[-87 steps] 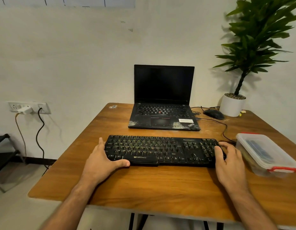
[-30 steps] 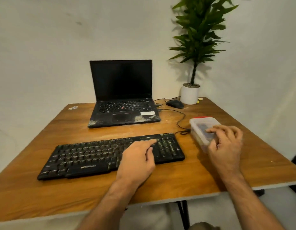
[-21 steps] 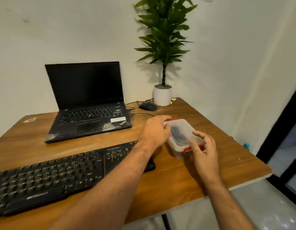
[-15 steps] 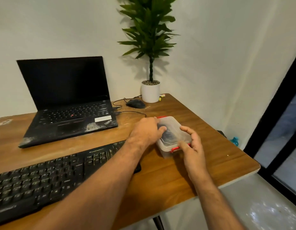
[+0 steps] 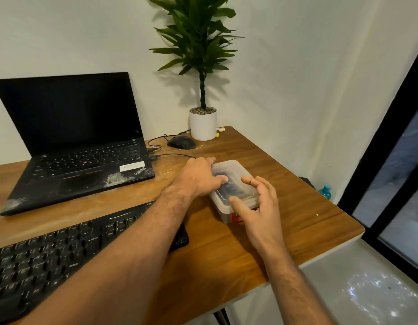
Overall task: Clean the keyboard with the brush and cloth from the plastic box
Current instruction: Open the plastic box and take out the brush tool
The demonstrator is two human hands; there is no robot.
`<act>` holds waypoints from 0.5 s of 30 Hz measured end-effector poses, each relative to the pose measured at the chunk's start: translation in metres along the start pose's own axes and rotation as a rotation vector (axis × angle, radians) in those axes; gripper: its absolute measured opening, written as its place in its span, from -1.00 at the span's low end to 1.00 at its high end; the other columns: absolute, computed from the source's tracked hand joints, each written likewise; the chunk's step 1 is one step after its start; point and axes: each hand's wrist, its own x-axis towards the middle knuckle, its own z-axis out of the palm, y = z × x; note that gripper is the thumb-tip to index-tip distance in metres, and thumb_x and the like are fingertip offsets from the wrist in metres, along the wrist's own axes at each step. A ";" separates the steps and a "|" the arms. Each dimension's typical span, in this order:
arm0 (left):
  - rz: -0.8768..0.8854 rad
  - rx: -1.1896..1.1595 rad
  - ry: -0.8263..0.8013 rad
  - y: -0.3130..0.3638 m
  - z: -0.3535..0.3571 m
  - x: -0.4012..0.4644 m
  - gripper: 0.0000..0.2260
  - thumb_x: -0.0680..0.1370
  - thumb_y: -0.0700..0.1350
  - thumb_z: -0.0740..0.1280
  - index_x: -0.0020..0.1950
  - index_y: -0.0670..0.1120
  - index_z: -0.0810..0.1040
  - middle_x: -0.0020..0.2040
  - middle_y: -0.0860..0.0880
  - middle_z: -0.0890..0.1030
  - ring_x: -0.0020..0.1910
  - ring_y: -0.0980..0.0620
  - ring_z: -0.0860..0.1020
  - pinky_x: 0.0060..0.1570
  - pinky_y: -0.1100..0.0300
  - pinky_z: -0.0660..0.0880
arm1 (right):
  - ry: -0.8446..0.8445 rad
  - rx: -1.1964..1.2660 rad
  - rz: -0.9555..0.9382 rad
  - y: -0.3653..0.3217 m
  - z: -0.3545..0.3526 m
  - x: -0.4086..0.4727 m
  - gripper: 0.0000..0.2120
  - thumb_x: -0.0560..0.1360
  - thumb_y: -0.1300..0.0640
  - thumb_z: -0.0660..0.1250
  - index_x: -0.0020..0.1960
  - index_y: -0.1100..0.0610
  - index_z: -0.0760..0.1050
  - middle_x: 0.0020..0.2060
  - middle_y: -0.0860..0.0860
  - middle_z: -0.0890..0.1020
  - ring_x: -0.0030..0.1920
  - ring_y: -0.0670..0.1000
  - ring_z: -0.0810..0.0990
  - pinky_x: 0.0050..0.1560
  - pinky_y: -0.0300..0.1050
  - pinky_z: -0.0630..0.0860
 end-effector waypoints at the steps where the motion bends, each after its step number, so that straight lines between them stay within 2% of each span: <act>1: -0.027 -0.025 -0.019 0.001 0.000 0.001 -0.31 0.49 0.19 0.38 0.55 -0.01 0.27 0.50 -0.04 0.37 0.49 -0.09 0.28 0.44 0.00 0.27 | -0.008 -0.048 0.003 -0.001 0.000 0.000 -0.44 0.31 -0.19 0.40 0.30 -0.19 0.43 0.41 -0.14 0.28 0.45 -0.07 0.21 0.46 0.11 0.28; 4: -0.140 -0.242 -0.030 0.003 0.004 -0.002 -0.29 0.48 0.09 0.44 0.56 0.00 0.24 0.52 -0.04 0.33 0.48 -0.07 0.30 0.44 -0.01 0.29 | -0.014 -0.229 -0.039 -0.001 0.002 -0.001 -0.32 0.24 -0.38 0.37 0.32 -0.23 0.37 0.49 -0.13 0.19 0.51 -0.03 0.07 0.50 0.23 0.14; 6: -0.253 -0.564 0.012 0.002 0.014 -0.009 -0.30 0.48 0.01 0.45 0.56 0.02 0.21 0.50 -0.04 0.36 0.44 -0.06 0.37 0.41 -0.06 0.34 | -0.036 -0.382 -0.083 -0.003 0.006 -0.002 -0.21 0.19 -0.48 0.32 0.36 -0.24 0.33 0.53 -0.10 0.14 0.53 0.00 0.00 0.52 0.23 0.05; 7: -0.315 -0.745 0.052 0.002 0.022 -0.014 -0.37 0.51 0.00 0.42 0.53 0.04 0.25 0.46 -0.04 0.41 0.38 -0.05 0.43 0.37 -0.07 0.40 | -0.053 -0.445 -0.090 -0.005 0.008 -0.002 -0.19 0.21 -0.47 0.35 0.39 -0.22 0.31 0.54 -0.08 0.13 0.54 0.01 -0.01 0.53 0.21 0.01; 9: -0.459 -1.030 0.145 0.004 0.034 -0.024 -0.66 0.60 0.05 0.27 0.38 0.09 0.43 0.27 -0.03 0.57 0.16 -0.01 0.57 0.23 -0.04 0.51 | -0.047 -0.518 -0.088 -0.007 0.009 -0.003 -0.22 0.28 -0.40 0.40 0.43 -0.20 0.29 0.56 -0.07 0.13 0.54 0.03 0.00 0.52 0.17 -0.01; 10: -0.514 -1.104 0.195 0.004 0.039 -0.026 -0.72 0.61 0.11 0.19 0.28 0.12 0.49 0.17 -0.03 0.61 0.07 -0.02 0.59 0.18 -0.04 0.53 | -0.032 -0.537 -0.088 -0.007 0.009 -0.004 -0.23 0.30 -0.39 0.39 0.43 -0.18 0.30 0.56 -0.07 0.15 0.54 0.04 0.02 0.52 0.15 -0.01; 11: -0.552 -1.146 0.224 0.004 0.042 -0.026 -0.69 0.58 0.17 0.13 0.24 0.15 0.53 0.11 -0.03 0.64 0.04 -0.04 0.60 0.16 -0.05 0.54 | -0.017 -0.561 -0.096 -0.007 0.009 -0.005 -0.24 0.31 -0.42 0.35 0.43 -0.17 0.32 0.56 -0.07 0.19 0.53 0.04 0.05 0.51 0.14 0.01; 15: -0.609 -1.219 0.249 0.002 0.050 -0.024 -0.63 0.47 0.27 0.11 0.12 0.20 0.58 0.07 -0.03 0.65 0.04 -0.08 0.61 0.17 -0.09 0.54 | 0.001 -0.715 -0.179 -0.006 0.004 -0.006 -0.18 0.30 -0.59 0.03 0.41 -0.17 0.36 0.48 -0.09 0.37 0.45 0.00 0.20 0.41 0.10 0.13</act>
